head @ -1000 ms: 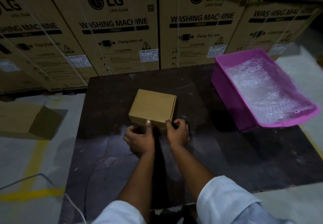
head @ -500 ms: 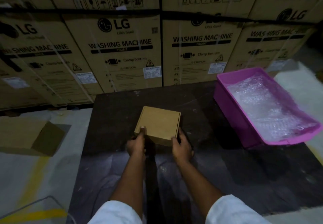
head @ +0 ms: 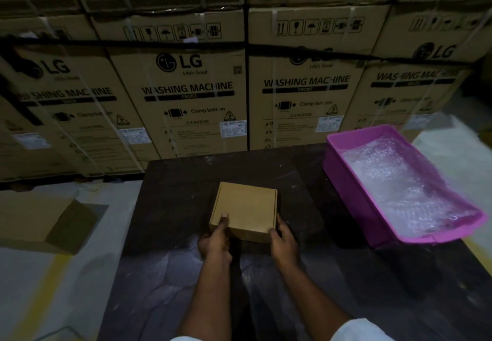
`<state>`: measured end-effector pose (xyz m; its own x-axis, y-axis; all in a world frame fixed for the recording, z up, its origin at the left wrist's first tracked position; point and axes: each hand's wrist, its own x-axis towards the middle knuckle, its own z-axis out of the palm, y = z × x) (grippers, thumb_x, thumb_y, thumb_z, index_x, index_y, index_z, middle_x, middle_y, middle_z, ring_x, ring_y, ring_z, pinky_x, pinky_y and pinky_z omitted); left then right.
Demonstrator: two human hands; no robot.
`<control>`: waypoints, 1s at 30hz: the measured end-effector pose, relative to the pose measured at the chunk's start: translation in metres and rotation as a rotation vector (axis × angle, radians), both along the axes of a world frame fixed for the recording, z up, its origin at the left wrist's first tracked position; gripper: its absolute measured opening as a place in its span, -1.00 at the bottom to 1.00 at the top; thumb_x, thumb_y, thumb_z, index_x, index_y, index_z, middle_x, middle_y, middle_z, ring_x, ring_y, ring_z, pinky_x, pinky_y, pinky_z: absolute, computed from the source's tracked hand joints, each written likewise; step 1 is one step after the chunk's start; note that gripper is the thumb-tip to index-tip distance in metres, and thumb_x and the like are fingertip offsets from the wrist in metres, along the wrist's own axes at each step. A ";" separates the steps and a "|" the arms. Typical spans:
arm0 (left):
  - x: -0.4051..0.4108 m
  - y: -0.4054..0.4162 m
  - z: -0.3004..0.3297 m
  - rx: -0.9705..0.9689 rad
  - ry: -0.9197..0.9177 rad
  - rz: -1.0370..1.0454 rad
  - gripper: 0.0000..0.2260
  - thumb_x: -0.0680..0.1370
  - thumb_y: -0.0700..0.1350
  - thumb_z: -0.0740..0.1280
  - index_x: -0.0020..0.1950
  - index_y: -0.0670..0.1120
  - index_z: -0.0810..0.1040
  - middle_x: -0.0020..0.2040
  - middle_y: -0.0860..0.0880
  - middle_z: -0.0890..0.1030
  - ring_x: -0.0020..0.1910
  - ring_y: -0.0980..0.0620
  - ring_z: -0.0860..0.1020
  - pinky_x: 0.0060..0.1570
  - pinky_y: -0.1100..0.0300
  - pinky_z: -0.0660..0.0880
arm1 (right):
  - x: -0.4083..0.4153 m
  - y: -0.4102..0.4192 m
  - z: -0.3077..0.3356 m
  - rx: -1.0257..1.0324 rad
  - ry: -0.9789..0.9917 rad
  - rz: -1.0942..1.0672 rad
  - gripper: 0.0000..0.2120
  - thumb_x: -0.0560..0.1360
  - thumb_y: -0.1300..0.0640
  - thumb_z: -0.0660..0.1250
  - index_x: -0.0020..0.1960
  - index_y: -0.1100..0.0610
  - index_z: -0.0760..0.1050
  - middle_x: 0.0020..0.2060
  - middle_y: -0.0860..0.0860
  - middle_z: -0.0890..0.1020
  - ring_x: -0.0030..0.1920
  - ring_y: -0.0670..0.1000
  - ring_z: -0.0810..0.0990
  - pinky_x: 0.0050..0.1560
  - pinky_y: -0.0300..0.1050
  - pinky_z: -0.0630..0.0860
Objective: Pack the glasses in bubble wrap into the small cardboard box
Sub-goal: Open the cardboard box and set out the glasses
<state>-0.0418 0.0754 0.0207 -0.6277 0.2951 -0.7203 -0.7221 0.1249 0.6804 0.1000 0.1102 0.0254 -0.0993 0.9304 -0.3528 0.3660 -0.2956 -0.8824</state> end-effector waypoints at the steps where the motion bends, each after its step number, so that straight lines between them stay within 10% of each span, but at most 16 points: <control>1: 0.000 0.000 -0.003 0.002 -0.012 0.011 -0.56 0.29 -0.08 0.61 0.08 -0.12 0.54 -0.13 -0.10 0.63 -0.26 -0.06 0.57 -0.31 0.17 0.51 | 0.001 0.000 0.000 -0.001 0.003 0.002 -0.55 0.55 0.17 0.26 0.44 0.03 0.36 0.34 0.04 0.49 0.31 0.08 0.45 0.24 -0.14 0.35; 7: 0.008 -0.006 -0.002 -0.002 -0.068 0.053 -0.63 0.30 -0.08 0.61 -0.12 -0.12 0.47 0.00 -0.16 0.59 -0.08 -0.13 0.60 -0.09 0.06 0.55 | 0.004 0.002 0.003 -0.007 0.006 0.002 -0.56 0.56 0.17 0.25 0.44 0.04 0.37 0.33 0.06 0.49 0.30 0.11 0.45 0.23 -0.12 0.37; 12: 0.009 -0.015 -0.024 -0.141 -0.008 0.065 0.02 -0.16 0.31 0.62 0.17 -0.06 0.38 0.05 -0.13 0.57 -0.06 -0.21 0.61 -0.16 -0.18 0.61 | 0.003 -0.001 0.005 -0.051 -0.019 -0.056 -0.62 0.55 0.15 0.28 0.35 0.15 0.45 0.24 0.12 0.55 0.23 0.14 0.51 0.15 -0.10 0.40; 21: 0.018 -0.041 -0.002 -0.118 0.044 -0.171 -0.43 0.34 0.18 0.53 0.13 -0.18 0.49 -0.04 -0.20 0.62 -0.27 -0.17 0.62 -0.46 0.13 0.54 | 0.010 -0.001 -0.017 -0.382 0.278 -0.244 -0.48 0.27 -0.18 0.47 -0.01 0.23 0.58 -0.04 0.22 0.66 -0.03 0.26 0.63 -0.05 0.20 0.62; 30: 0.020 -0.075 0.035 -0.126 0.438 -0.493 -0.62 0.51 0.20 0.33 -0.14 -0.13 0.56 -0.48 0.00 0.50 -0.54 0.03 0.46 -0.45 0.17 0.41 | 0.037 0.003 0.017 -0.228 0.224 -0.066 -0.58 0.53 -0.09 0.29 -0.05 0.31 0.55 -0.17 0.18 0.60 -0.17 0.07 0.51 -0.20 -0.12 0.35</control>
